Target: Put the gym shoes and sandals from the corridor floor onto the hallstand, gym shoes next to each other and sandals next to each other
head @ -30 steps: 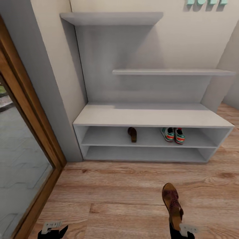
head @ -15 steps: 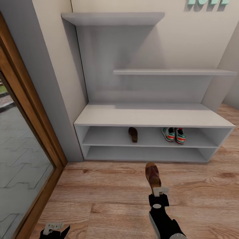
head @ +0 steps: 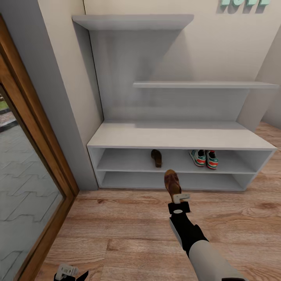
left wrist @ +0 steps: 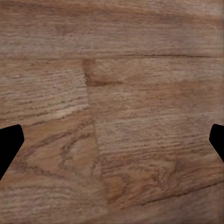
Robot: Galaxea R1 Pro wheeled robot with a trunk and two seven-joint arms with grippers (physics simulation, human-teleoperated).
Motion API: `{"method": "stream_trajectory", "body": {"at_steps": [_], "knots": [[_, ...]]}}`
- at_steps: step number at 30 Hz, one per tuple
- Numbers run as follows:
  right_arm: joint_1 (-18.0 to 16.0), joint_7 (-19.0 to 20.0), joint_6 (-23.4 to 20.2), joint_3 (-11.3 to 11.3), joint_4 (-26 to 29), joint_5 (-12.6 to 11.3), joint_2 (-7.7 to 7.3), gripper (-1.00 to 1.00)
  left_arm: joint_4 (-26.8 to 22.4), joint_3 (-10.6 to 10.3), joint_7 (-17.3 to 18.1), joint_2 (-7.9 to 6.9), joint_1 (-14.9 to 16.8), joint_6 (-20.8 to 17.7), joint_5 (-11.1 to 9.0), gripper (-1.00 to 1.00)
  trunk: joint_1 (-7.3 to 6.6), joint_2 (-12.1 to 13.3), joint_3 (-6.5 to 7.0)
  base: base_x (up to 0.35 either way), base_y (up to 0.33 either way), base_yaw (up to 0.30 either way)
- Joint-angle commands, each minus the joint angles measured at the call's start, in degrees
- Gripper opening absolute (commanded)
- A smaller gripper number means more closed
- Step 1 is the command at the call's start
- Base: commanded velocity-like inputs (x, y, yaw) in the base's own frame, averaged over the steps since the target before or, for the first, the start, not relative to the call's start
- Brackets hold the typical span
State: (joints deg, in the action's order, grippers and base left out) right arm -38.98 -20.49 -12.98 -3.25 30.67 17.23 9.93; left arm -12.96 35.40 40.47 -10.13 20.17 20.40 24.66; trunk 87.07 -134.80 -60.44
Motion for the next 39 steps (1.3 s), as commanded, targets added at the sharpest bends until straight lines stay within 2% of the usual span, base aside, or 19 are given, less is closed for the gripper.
{"method": "stream_trajectory", "body": {"at_steps": [1, 10, 16, 31, 36, 39], "knots": [[-0.02, 0.26, -0.42, -0.16, 0.09, 0.63, 0.07, -1.0, 0.02, 0.48, 0.21, 0.01, 0.04, 0.26, 0.56, 1.0, -0.01, -0.02, -0.05, 0.0, 0.0, 0.0], [-0.04, 0.97, -0.44, 0.13, 0.13, 0.15, 0.07, -1.0, -0.03, 0.55, 0.23, 0.02, 0.04, 0.23, 0.56, 1.0, -0.01, -0.02, -0.05, 0.0, 0.0, 0.0], [-0.04, 0.98, -0.54, 0.08, -0.09, -4.47, 0.07, -1.0, -0.03, 0.58, 0.23, 0.06, 0.04, 0.26, 0.48, 1.0, -0.01, -0.02, -0.32, 0.0, 0.0, 0.067], [-0.04, 0.89, -0.47, 0.0, -0.02, -5.01, 0.07, -1.0, 0.13, 0.62, 0.5, 0.33, 0.04, 0.26, 0.49, 1.0, -0.01, -0.02, -1.42, 0.0, 0.0, 0.125], [-0.04, 0.91, -0.47, 0.0, 0.04, -5.01, 0.07, -1.0, 0.06, 0.33, 2.22, 1.35, 0.04, 0.26, 0.55, 1.0, -0.01, -0.02, -1.79, 0.0, 0.0, 0.132], [-0.04, 0.93, -0.46, 0.0, 0.2, -5.01, 0.07, -1.0, -0.15, -0.32, 4.96, 2.68, 0.04, 0.11, 0.56, 1.0, -0.01, -0.02, -2.01, 0.0, 0.0, 0.132]]}}
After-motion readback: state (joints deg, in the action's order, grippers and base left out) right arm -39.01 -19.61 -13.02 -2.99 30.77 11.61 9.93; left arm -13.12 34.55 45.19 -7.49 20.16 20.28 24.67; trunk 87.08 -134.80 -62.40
